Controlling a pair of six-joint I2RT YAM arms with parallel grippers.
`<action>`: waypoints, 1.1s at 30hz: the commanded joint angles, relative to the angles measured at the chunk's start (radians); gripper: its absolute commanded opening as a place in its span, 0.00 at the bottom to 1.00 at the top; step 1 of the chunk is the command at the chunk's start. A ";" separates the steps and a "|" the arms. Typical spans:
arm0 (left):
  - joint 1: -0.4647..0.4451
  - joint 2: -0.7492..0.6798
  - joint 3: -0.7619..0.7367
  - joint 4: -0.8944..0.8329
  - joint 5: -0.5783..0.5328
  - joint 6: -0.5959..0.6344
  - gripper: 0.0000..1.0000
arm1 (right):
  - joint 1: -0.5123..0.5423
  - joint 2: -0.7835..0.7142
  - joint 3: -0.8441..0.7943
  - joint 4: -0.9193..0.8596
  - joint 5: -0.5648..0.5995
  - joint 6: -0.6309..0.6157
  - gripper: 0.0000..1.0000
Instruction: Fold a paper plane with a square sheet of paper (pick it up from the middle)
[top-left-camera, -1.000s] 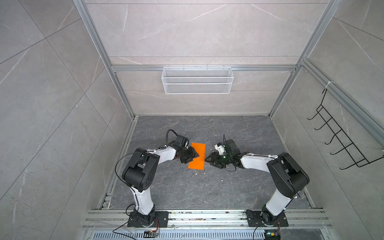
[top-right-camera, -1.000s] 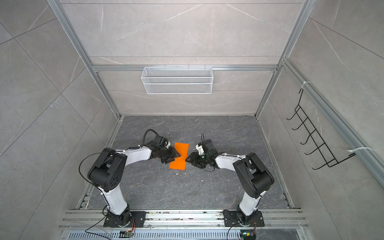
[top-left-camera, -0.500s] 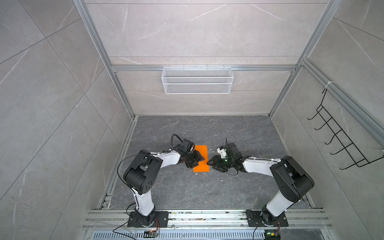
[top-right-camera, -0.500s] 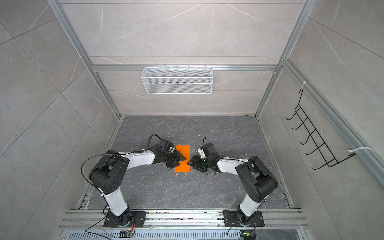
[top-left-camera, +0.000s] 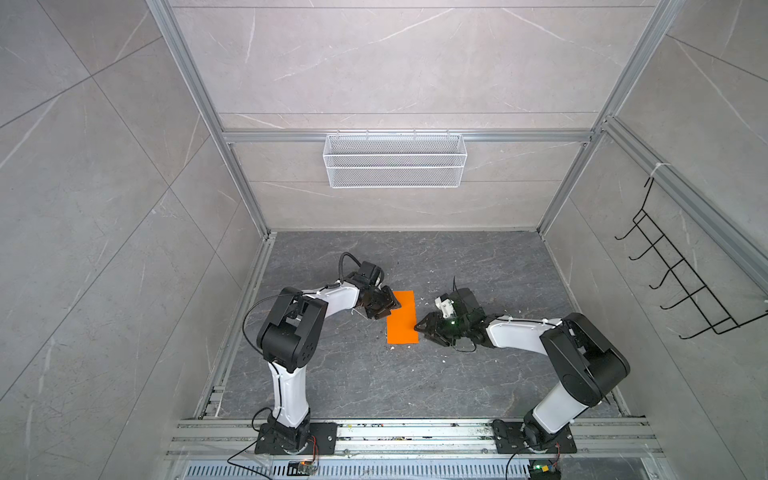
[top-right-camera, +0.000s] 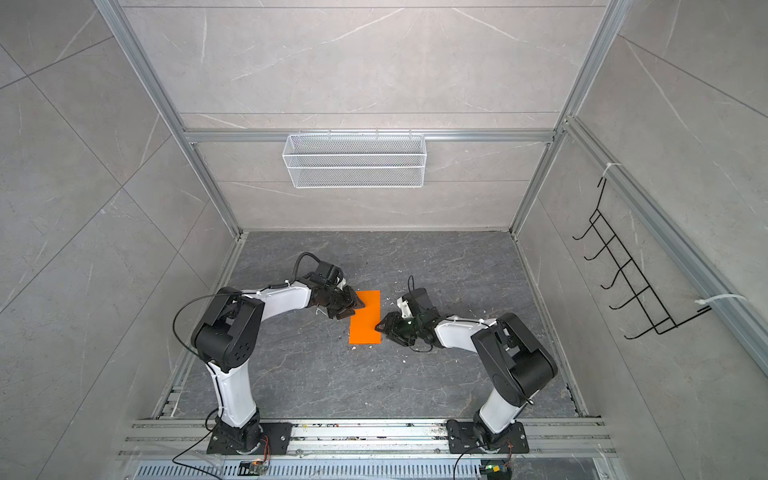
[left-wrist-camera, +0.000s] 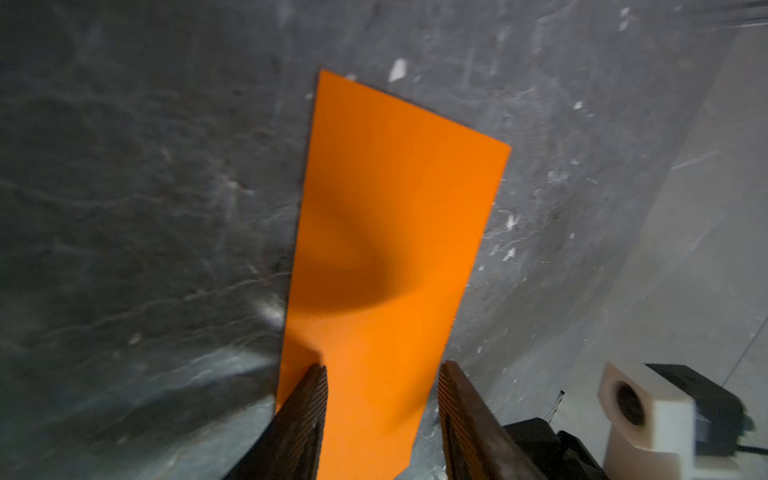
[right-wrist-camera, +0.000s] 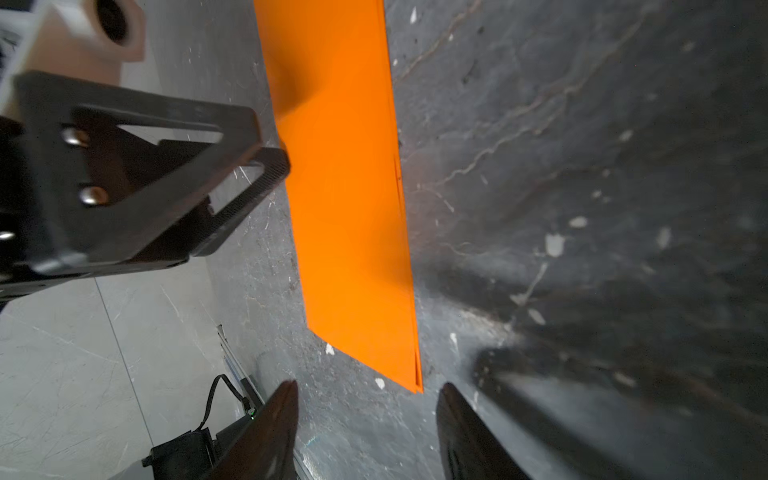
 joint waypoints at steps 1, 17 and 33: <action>0.014 0.020 -0.004 -0.029 0.037 0.003 0.45 | 0.012 0.016 -0.002 0.012 -0.008 0.016 0.56; 0.033 0.046 -0.038 -0.010 0.071 -0.052 0.44 | 0.039 0.091 0.016 0.039 -0.036 0.030 0.50; 0.033 0.037 -0.044 -0.013 0.068 -0.053 0.43 | 0.039 0.131 -0.004 0.193 -0.043 0.096 0.37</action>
